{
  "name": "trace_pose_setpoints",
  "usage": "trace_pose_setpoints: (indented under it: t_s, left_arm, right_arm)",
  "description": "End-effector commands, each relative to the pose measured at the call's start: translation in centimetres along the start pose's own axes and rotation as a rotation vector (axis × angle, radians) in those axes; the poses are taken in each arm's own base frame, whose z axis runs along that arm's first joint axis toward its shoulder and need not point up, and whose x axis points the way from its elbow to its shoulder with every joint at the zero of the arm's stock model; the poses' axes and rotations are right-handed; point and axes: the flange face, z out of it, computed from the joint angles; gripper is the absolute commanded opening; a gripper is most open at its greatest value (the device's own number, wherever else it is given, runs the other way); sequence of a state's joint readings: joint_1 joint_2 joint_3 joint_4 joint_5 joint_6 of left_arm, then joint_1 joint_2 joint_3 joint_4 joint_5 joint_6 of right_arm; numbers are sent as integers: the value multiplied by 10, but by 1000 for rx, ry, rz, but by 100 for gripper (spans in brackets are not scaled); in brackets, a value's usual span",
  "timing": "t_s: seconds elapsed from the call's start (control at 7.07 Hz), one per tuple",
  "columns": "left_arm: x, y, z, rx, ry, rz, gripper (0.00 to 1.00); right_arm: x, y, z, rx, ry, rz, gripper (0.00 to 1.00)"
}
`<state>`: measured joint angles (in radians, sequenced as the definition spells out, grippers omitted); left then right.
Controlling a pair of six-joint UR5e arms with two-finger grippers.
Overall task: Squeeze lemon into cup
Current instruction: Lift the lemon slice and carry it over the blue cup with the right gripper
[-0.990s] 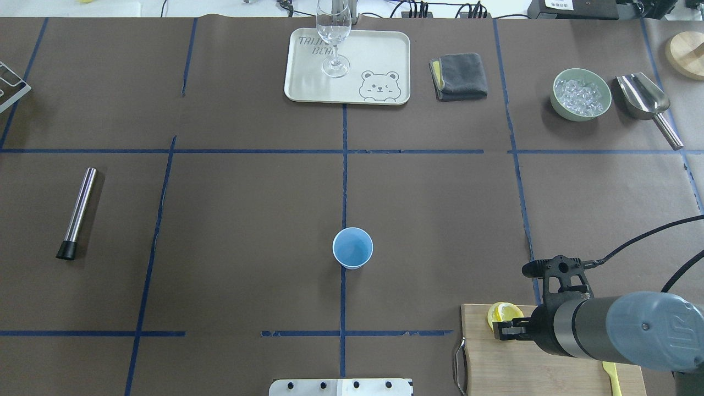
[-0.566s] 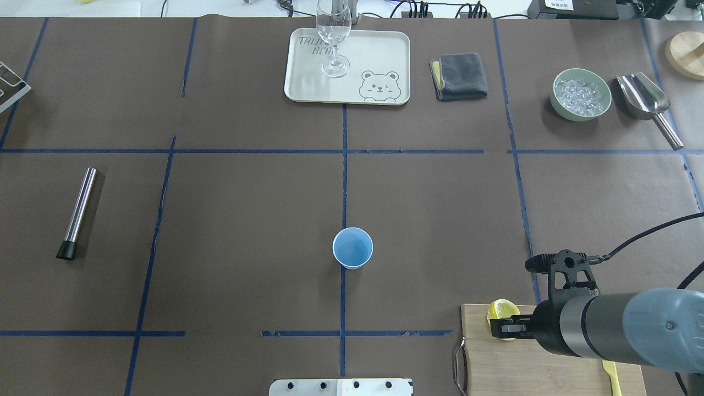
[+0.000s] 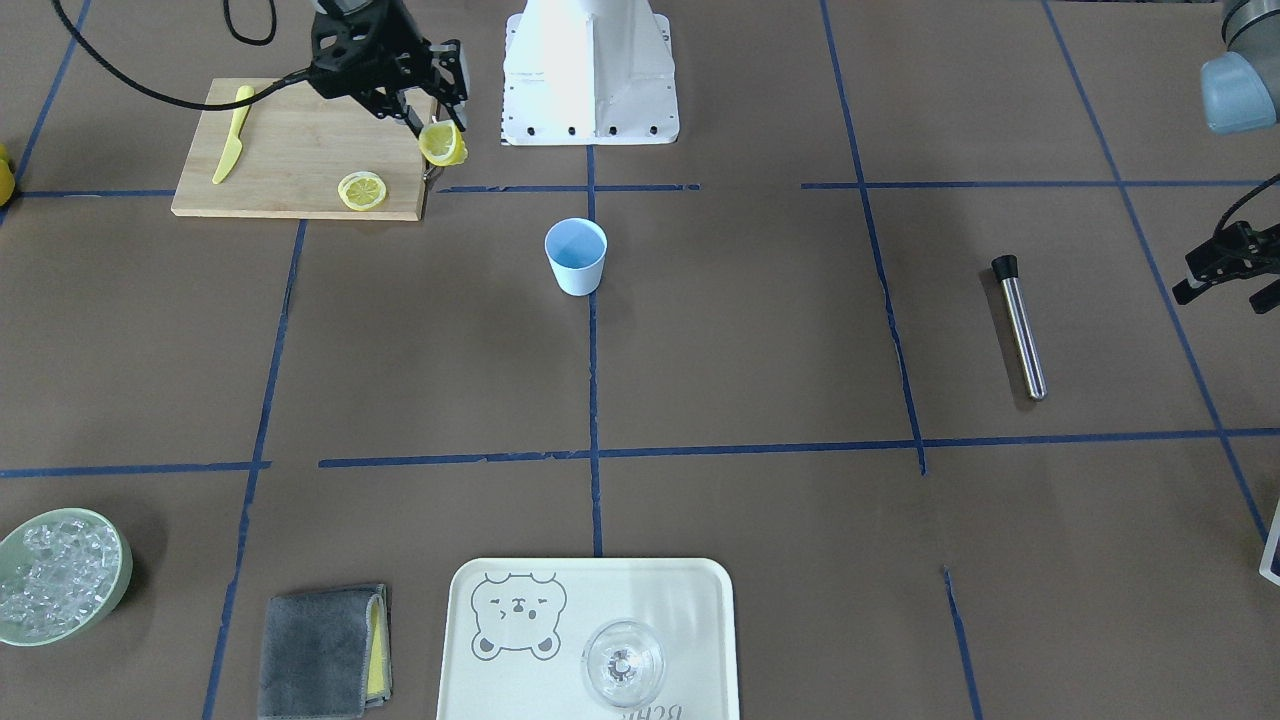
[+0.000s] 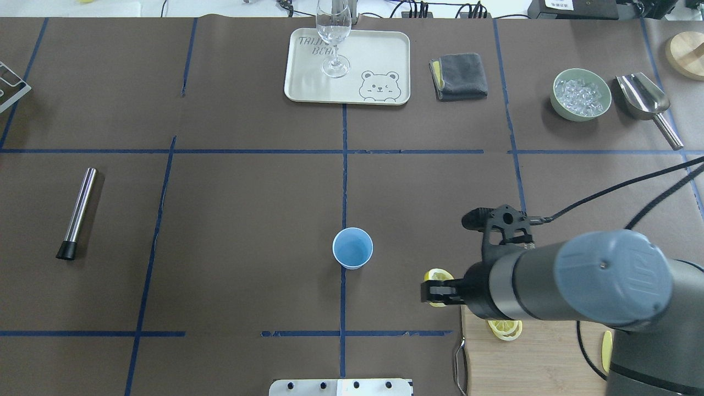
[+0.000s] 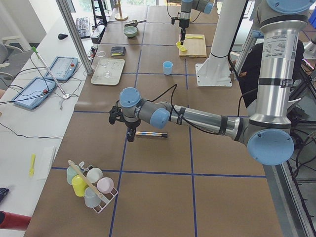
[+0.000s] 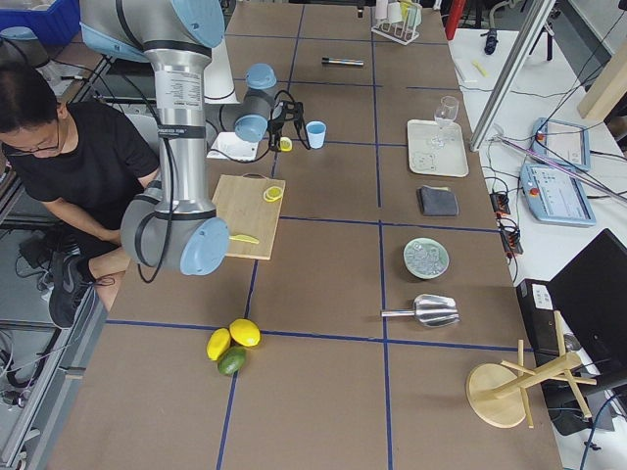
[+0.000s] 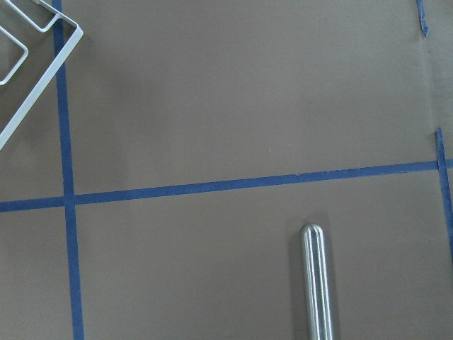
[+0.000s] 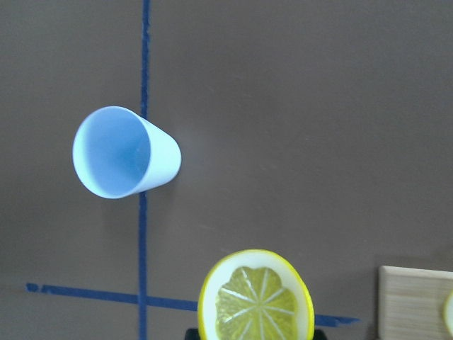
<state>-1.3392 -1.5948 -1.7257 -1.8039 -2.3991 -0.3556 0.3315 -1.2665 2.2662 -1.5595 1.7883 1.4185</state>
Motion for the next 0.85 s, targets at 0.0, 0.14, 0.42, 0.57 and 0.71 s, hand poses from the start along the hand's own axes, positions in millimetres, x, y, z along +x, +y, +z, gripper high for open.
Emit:
trace_pose_setpoints:
  t_s: [0.0, 0.14, 0.42, 0.57, 0.71]
  left_arm:
    - [-1, 0, 2, -3, 0, 0, 100]
    - [-4, 0, 3, -5, -2, -4, 100]
    - [-8, 0, 8, -7, -2, -4, 100]
    - [-11, -1, 9, 2, 1, 4, 100]
    - [-11, -2, 11, 0, 1, 4, 100]
  right_arm:
    - [-108, -35, 14, 18, 49, 57, 56]
    - [-129, -49, 33, 23, 76, 69, 56]
    - [-153, -79, 58, 41, 126, 94, 56]
    - [-148, -81, 73, 35, 158, 98, 56]
    - [-145, -82, 81, 30, 175, 102, 56]
